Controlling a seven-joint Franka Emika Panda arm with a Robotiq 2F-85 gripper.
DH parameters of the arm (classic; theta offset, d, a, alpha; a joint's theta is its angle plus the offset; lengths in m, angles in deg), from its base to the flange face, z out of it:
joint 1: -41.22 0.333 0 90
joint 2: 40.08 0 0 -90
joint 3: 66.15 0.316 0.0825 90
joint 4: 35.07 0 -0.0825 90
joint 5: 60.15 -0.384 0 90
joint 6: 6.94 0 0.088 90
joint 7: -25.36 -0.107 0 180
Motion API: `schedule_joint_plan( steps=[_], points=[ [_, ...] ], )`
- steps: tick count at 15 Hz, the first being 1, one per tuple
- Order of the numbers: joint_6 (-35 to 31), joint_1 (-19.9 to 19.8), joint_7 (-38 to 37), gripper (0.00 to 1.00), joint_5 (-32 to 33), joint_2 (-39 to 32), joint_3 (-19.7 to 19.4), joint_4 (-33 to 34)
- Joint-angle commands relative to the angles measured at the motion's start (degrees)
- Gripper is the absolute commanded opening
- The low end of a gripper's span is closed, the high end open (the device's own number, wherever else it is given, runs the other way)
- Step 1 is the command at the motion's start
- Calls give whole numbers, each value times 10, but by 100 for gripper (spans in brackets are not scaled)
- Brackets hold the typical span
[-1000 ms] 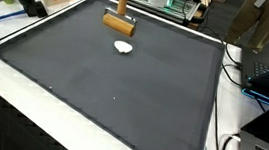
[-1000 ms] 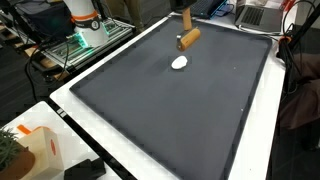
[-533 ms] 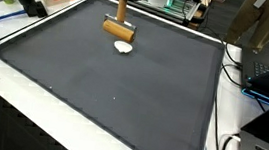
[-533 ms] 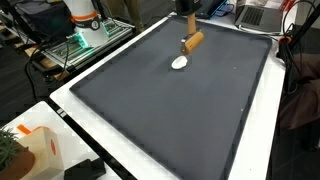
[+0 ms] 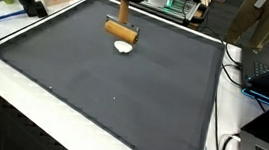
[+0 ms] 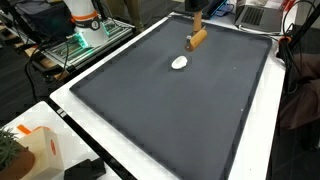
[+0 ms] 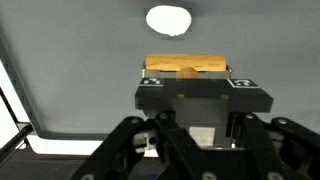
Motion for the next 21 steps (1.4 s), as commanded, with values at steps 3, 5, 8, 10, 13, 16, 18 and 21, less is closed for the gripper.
schedule_joint_plan(
  steps=[3, 5, 8, 10, 13, 16, 18, 21],
  points=[
    [34, 23, -1, 48, -1, -22, -19, 46],
    [41, 26, -3, 48, -2, -32, -21, 62],
    [80, 29, -8, 23, 5, -55, -26, 85],
    [110, 31, -6, 23, 1, -67, -30, 97],
    [126, 32, -4, 23, -9, -87, -34, 119],
    [146, 34, 0, 23, -14, -112, -37, 154],
    [169, 35, 11, 23, -24, -130, -39, 184],
    [203, 32, 28, 23, -38, -151, -44, 228]
  ],
)
